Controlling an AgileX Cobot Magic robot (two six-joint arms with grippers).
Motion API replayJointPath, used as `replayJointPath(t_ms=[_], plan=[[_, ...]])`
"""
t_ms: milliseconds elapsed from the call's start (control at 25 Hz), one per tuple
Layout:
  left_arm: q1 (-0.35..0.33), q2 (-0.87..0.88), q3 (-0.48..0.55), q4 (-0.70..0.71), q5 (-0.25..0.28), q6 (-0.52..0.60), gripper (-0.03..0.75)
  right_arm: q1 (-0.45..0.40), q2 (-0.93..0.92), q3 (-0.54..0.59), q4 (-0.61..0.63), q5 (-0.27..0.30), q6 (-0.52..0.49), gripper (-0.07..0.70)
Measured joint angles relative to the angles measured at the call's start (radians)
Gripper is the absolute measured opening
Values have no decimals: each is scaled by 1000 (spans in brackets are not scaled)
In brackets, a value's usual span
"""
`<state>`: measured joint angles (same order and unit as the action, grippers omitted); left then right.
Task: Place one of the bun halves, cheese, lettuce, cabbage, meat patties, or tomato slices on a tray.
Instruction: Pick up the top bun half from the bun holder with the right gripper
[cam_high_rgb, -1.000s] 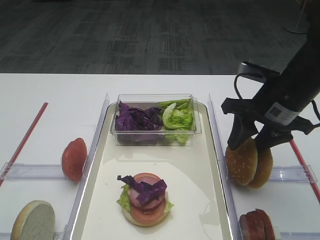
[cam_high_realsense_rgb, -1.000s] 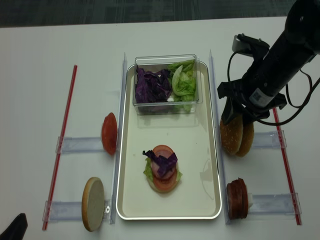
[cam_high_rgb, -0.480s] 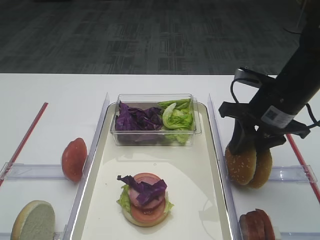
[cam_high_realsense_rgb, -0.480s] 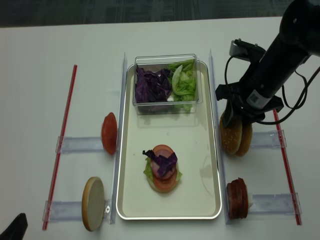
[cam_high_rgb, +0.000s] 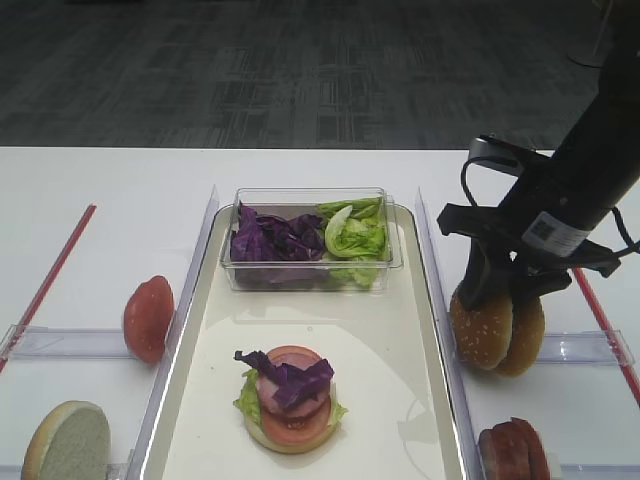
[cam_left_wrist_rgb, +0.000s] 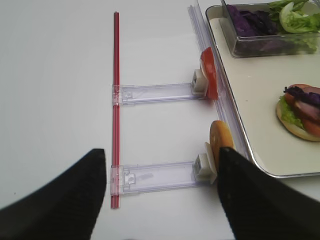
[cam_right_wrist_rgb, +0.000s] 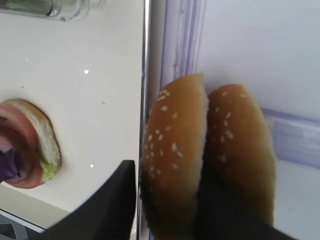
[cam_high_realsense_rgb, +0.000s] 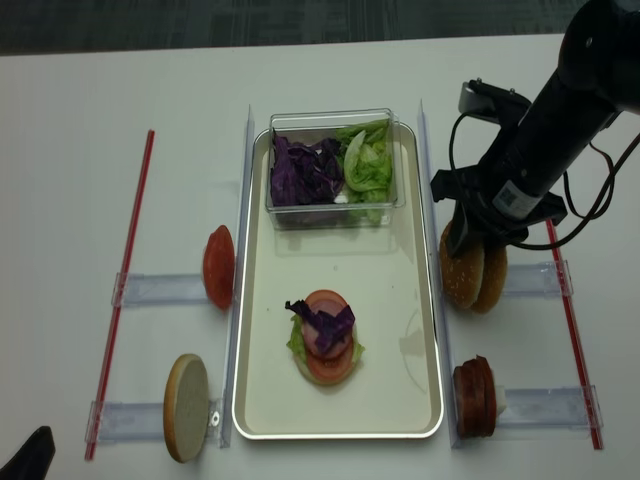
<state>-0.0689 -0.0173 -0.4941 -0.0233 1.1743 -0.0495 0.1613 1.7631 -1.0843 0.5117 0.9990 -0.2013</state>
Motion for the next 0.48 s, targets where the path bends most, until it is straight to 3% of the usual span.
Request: replayJointPath(t_ms=[480], plan=[[0,0,0,0,0,0,452,0,2,0,0,0,7,218]])
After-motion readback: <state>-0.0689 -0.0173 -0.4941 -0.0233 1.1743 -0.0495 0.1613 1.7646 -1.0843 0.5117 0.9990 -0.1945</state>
